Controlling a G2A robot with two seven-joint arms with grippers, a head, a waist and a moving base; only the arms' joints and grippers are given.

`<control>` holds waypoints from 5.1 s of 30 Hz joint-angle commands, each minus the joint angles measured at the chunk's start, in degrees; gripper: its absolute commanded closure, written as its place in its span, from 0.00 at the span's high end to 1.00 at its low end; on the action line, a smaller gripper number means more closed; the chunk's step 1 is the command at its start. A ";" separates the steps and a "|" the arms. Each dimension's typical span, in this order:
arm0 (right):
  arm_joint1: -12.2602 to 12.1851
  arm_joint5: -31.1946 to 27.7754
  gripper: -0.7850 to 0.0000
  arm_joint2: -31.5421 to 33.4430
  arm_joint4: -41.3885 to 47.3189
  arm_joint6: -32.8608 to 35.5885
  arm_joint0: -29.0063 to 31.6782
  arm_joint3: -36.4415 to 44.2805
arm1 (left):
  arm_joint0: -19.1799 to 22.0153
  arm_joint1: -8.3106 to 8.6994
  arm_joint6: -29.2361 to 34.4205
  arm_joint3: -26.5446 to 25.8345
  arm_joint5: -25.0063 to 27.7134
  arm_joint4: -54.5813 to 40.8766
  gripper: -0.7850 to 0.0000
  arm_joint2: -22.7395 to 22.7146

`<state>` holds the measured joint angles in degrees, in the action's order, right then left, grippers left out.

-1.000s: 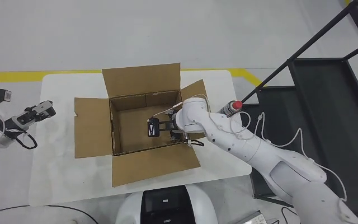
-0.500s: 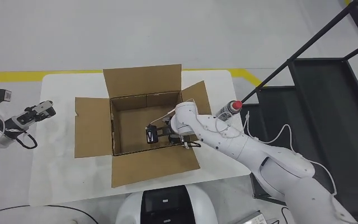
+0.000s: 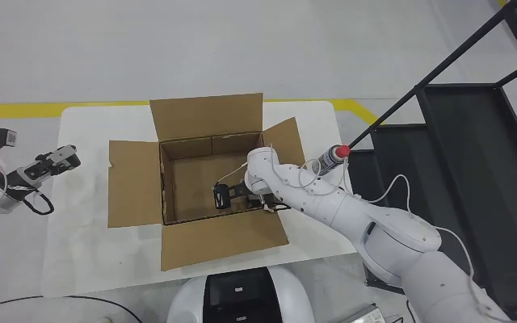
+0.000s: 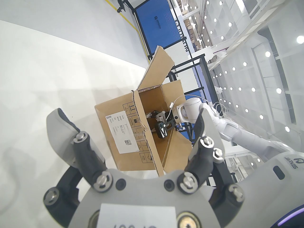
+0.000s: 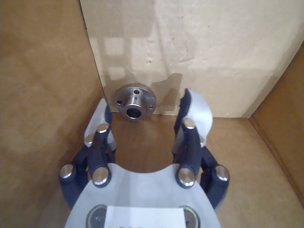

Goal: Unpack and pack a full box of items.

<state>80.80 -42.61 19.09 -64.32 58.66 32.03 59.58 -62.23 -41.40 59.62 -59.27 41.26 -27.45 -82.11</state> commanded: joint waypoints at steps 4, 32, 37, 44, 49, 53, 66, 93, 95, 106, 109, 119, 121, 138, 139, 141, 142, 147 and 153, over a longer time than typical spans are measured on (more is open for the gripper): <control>1.03 -1.14 0.00 -0.33 0.68 0.64 -0.68 -1.86 | 0.00 0.00 0.00 0.00 0.00 0.00 1.00 0.00; 3.52 -7.52 1.00 2.07 4.33 -4.49 -6.19 -2.77 | 0.00 0.00 0.00 0.00 0.00 0.00 1.00 0.00; 3.22 -10.83 1.00 -4.09 5.62 -7.81 -8.25 -5.69 | 0.00 0.00 0.00 0.00 0.00 0.00 1.00 0.00; 4.04 -12.39 1.00 -9.35 8.10 -9.36 -9.07 -9.37 | 0.00 0.00 0.00 0.00 0.00 0.00 1.00 0.00; 4.83 -12.62 1.00 -9.35 6.60 -9.59 -7.98 -11.18 | 0.00 0.00 0.00 0.00 0.00 0.00 1.00 0.00; 5.63 -12.17 1.00 -9.35 3.79 -9.15 -7.35 -12.54 | 0.00 0.00 0.00 0.00 0.00 0.00 1.00 0.00; 7.00 -5.21 1.00 -8.43 1.64 -5.97 -9.79 -11.93 | 0.00 0.00 0.00 0.00 0.00 0.00 1.00 0.00; 6.49 2.84 1.00 -7.97 -6.74 -9.24 -5.31 -10.93 | 0.00 0.00 0.00 0.00 0.00 0.00 1.00 0.00; 6.43 3.61 1.00 -7.68 -8.01 -9.60 -5.40 -10.53 | 0.00 0.00 0.00 0.00 0.00 0.00 1.00 0.00; 6.15 4.70 1.00 -5.14 -12.40 -11.92 -6.31 -8.32 | 0.00 0.00 0.00 0.00 0.00 0.00 1.00 0.00; 6.12 1.21 1.00 -3.93 -10.15 -11.46 -6.58 -8.11 | 0.00 0.00 0.00 0.00 0.00 0.00 1.00 0.00; 5.50 -1.74 1.00 -1.71 -5.52 -4.06 -4.34 -6.98 | 0.00 0.00 0.00 0.00 0.00 0.00 1.00 0.00; 5.27 -1.34 1.00 -1.43 -5.59 -3.12 -3.75 -6.45 | 0.00 0.00 0.00 0.00 0.00 0.00 1.00 0.00; 3.49 1.86 0.60 1.99 -4.96 2.67 0.01 -2.75 | 0.00 0.00 0.00 0.00 0.00 0.00 1.00 0.00; 3.41 1.88 0.63 2.07 -5.12 2.72 0.24 -2.78 | 0.00 0.00 0.00 0.00 0.00 0.00 1.00 0.00; 3.27 2.04 0.72 2.29 -5.38 2.73 0.67 -2.82 | 0.00 0.00 0.00 0.00 0.00 0.00 1.00 0.00; 3.20 2.27 0.68 2.48 -5.42 2.69 0.86 -2.86 | 0.00 0.00 0.00 0.00 0.00 0.00 1.00 0.00; 2.94 2.73 0.62 3.11 -6.18 2.35 1.54 -2.45 | 0.00 0.00 0.00 0.00 0.00 0.00 1.00 0.00; 2.94 2.79 0.25 3.46 -7.70 0.97 1.84 -2.69 | 0.00 0.00 0.00 0.00 0.00 0.00 1.00 0.00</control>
<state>83.72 -39.71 22.55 -71.70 59.84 33.86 56.90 -62.23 -41.40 59.62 -59.27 41.26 -27.45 -82.11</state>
